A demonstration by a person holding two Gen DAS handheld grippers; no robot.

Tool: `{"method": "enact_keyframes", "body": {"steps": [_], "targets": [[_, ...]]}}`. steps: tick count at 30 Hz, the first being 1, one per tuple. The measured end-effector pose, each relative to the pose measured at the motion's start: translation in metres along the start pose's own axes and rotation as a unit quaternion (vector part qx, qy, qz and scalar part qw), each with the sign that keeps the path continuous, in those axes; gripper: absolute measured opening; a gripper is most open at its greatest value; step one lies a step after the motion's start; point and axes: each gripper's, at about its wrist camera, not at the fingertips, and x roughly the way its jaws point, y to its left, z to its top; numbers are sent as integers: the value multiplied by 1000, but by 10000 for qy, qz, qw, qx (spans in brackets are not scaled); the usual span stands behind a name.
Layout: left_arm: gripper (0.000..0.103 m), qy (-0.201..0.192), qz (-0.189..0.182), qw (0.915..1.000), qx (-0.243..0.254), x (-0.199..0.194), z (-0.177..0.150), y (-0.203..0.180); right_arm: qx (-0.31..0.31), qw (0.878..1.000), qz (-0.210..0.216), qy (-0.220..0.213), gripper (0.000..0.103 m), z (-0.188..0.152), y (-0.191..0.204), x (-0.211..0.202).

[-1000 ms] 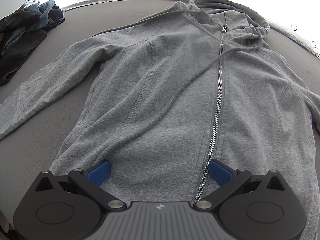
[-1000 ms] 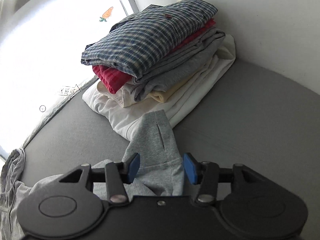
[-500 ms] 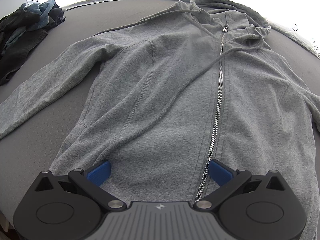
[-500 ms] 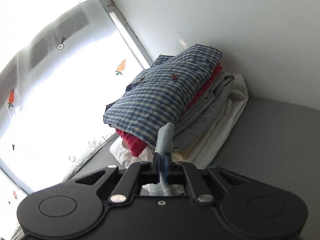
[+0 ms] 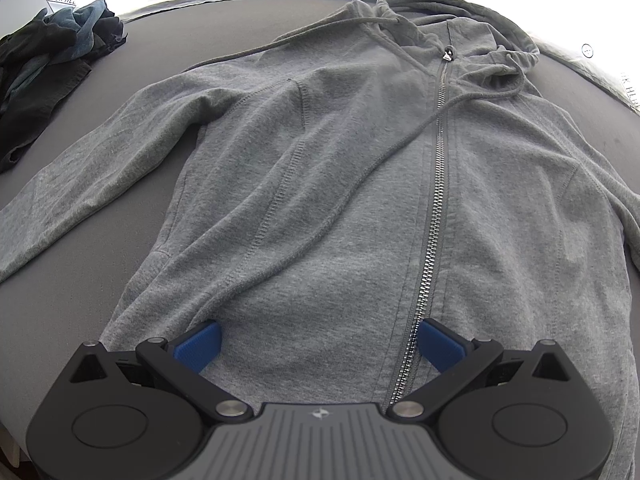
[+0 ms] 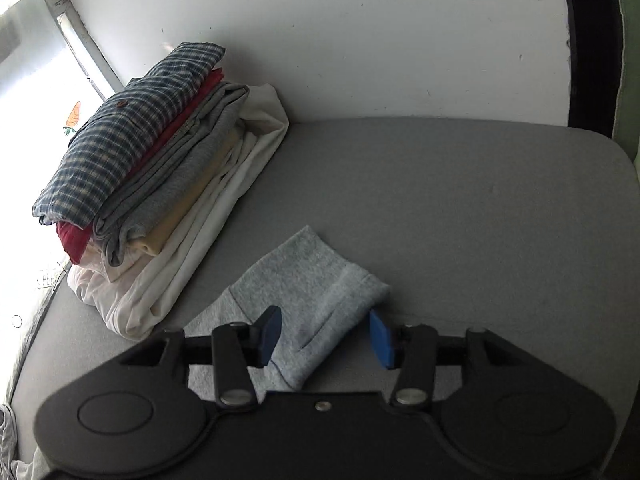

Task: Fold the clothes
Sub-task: 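Open the right gripper to lay the sleeve flat and move back over the hoodie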

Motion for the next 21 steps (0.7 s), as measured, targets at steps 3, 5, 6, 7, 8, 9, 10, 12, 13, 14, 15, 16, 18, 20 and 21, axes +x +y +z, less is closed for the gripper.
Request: {"method": "enact_keyframes", "body": {"steps": [3,5,6,7,8,9,10,12,13,14,15,16,18,20,21], "targets": [[103,-25,3,10000,-16,0,-1,0,-318,9993,-217,-15,33,0,7,5],[103,-53,4,10000,-17,-1,-2,0,-688,9974,-224,60,6,1,12,8],[103,-65,4,10000,-16,-1,-3,0,-932,9954,-233,15,5,1,14,6],[103,-75,3,10000,-15,-1,-3,0,-1083,9937,-289,10,5,2,12,6],[103,-90,2,10000,-15,-1,-3,0,-1235,9917,-346,5,5,3,11,6],[103,-104,1,9999,-15,-2,-3,1,-1386,9895,-402,1,4,3,9,6],[103,-117,0,9999,-15,-2,-4,1,-1523,9873,-452,-3,4,4,8,5],[103,-141,-5,9999,-10,-1,-4,2,-1473,9883,-407,3,5,1,10,1],[103,-154,-8,9999,-8,-1,-4,3,-1448,9887,-384,6,5,-1,11,-1],[103,-178,-11,9998,-3,-1,-4,4,-1423,9892,-361,9,6,-3,12,-3],[103,-204,-13,9998,2,-1,-4,4,-1398,9896,-339,12,8,-4,14,-6],[103,-235,-15,9997,7,-2,-5,5,-1373,9900,-316,15,11,-6,15,-8],[103,-309,-22,9995,22,-2,-7,6,-1323,9908,-271,21,18,-9,17,-12],[103,-370,-52,9993,55,-4,-10,6,-1273,9916,-225,28,50,-12,19,-17],[103,-370,-85,9992,93,-5,-10,6,-1248,9920,-202,31,52,-14,21,-19]]}}
